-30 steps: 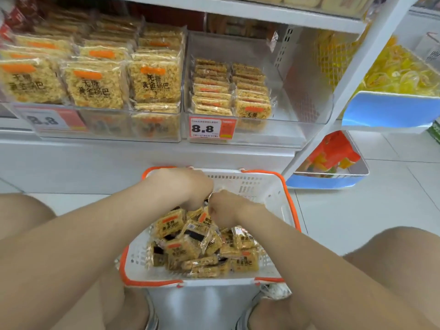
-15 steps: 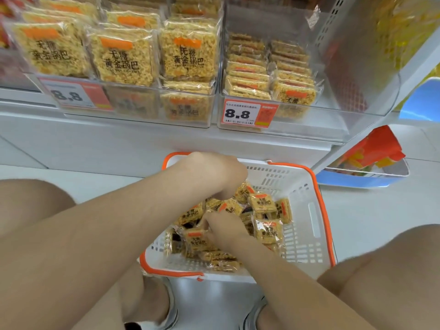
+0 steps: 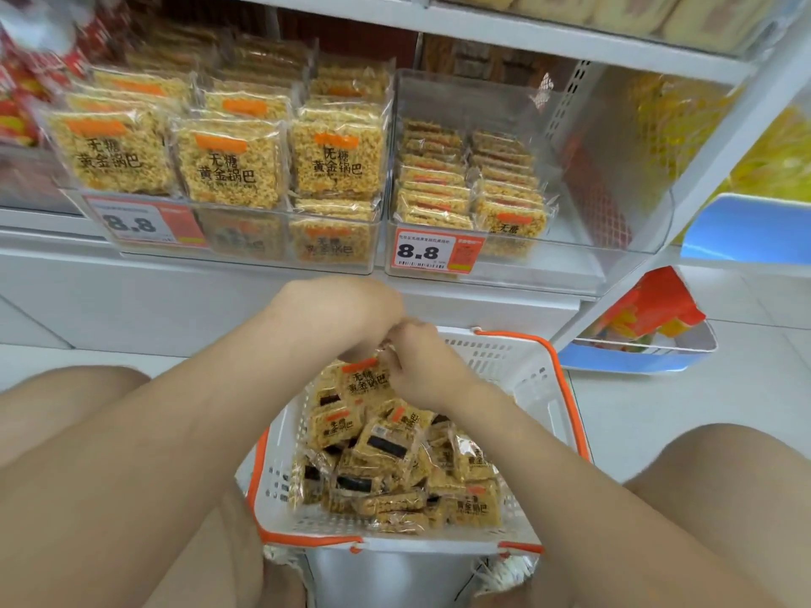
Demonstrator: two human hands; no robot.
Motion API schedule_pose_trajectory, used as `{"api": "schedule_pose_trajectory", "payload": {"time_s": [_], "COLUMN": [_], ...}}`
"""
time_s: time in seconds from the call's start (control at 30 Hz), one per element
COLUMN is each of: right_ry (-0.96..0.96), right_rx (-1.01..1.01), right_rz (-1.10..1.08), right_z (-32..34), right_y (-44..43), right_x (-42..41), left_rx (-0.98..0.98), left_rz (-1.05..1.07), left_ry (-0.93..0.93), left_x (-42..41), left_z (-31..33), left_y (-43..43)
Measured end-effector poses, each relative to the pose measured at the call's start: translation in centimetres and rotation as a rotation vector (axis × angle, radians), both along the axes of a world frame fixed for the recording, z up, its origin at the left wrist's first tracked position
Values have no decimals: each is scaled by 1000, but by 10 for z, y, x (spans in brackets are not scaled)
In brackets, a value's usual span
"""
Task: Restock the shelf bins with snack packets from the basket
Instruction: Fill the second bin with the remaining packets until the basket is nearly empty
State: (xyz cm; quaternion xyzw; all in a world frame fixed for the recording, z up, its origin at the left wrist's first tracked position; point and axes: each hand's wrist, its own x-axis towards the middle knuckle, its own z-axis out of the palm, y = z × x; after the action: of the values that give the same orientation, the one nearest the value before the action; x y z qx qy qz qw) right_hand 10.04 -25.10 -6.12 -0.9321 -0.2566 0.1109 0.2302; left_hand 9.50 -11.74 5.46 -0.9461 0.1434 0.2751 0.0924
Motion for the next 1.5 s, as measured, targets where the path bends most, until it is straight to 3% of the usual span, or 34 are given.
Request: {"api": "schedule_pose_trajectory", "payload": {"time_s": [0.1, 0.23, 0.43, 0.63, 0.8, 0.87, 1.0, 1.3, 1.4, 1.5], "right_ry": [-90, -250, -467, -362, -341, -358, -389, -149, -196, -248], "right_rx": [-74, 100, 427, 457, 445, 472, 447, -25, 4, 49], "right_rz": [-21, -143, -349, -220, -245, -286, -423, -387, -394, -601], "right_z": [39, 87, 140, 166, 161, 162, 162, 147, 143, 143], "right_y": [-4, -17, -45, -94, -118, -123, -128, -130, -128, -130], "right_x": [14, 20, 35, 58, 71, 77, 86, 96, 96, 100], "left_rx": [22, -105, -621, -785, -899, -873, -639, -425, -388, -359], "left_rz": [36, 118, 171, 272, 288, 311, 282, 95, 72, 59], "left_ry": [-6, -87, -296, -489, -699, -695, -551, -409, -410, -434], "left_x": [-3, 3, 21, 34, 45, 50, 56, 56, 56, 57], "left_z": [19, 36, 56, 63, 67, 64, 53, 32, 31, 32], "left_y": [5, 6, -21, -52, -60, -58, -58, -52, -51, -53]}}
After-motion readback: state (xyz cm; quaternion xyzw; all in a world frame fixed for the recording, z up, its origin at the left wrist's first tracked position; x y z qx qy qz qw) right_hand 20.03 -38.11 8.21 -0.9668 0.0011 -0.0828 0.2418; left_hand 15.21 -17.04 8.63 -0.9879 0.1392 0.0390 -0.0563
